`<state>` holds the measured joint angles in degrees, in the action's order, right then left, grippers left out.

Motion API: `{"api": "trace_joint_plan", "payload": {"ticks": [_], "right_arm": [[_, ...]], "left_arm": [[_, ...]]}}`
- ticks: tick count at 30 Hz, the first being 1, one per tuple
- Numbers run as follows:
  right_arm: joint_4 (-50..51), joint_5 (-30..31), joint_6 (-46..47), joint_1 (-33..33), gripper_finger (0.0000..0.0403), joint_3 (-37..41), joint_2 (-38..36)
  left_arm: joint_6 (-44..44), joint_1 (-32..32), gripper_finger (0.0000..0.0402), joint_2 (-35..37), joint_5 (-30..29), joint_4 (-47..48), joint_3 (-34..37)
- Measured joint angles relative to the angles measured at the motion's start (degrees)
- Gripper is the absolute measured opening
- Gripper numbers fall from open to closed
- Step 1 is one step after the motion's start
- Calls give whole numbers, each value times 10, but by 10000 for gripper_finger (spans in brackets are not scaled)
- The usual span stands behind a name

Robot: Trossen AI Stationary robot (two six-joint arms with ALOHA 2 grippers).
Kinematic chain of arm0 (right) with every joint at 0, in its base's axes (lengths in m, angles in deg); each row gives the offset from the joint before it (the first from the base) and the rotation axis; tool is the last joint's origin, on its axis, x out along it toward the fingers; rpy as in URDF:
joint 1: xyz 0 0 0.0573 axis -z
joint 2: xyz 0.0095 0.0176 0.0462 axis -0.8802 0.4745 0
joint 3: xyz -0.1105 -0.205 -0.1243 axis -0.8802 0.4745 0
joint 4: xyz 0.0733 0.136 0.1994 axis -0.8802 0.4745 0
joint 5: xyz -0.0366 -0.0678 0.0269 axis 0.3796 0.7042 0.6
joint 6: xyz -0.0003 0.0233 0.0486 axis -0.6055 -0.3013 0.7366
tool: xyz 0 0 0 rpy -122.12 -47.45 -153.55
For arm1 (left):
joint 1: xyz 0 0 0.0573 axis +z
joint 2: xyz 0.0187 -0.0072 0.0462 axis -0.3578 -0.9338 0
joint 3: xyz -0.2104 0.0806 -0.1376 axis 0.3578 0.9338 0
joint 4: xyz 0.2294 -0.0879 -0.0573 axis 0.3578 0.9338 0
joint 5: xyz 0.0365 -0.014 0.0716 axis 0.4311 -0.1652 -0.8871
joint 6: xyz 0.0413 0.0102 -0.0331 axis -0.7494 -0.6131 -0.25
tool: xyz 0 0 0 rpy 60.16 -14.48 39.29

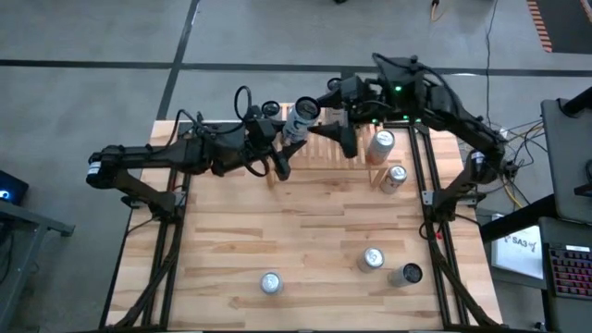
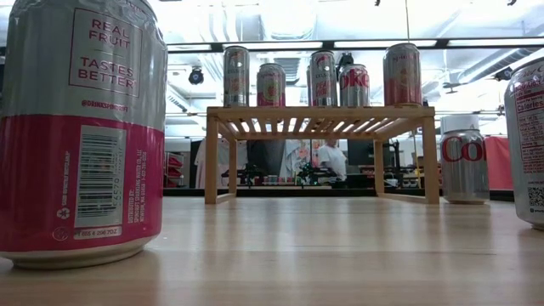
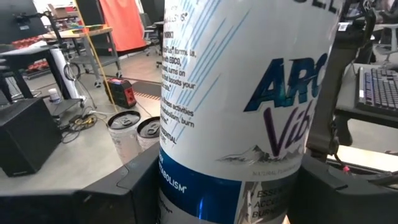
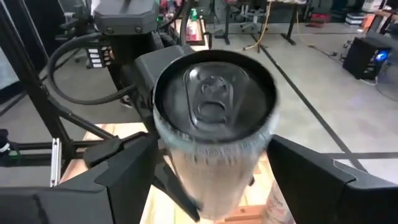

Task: Place canned beverage on shelf
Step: Put the blue soda can on the shelf

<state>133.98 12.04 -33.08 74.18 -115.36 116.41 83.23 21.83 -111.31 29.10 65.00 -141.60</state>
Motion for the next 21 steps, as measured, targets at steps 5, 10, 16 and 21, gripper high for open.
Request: {"api": "trace_joint_plan", "payload": {"ticks": [5, 10, 16, 21], "right_arm": [[-1, -1, -1, 0, 292, -19, 27], [-5, 0, -11, 0, 288, -39, 49], [-7, 0, -16, 0, 257, -47, 56], [-7, 4, -11, 0, 246, -47, 56]], "left_arm": [[2, 0, 232, 0, -1, -1, 3], [2, 0, 232, 0, -4, -3, 5], [2, 0, 232, 0, -5, -5, 5], [3, 0, 232, 0, -4, -5, 5]]}}
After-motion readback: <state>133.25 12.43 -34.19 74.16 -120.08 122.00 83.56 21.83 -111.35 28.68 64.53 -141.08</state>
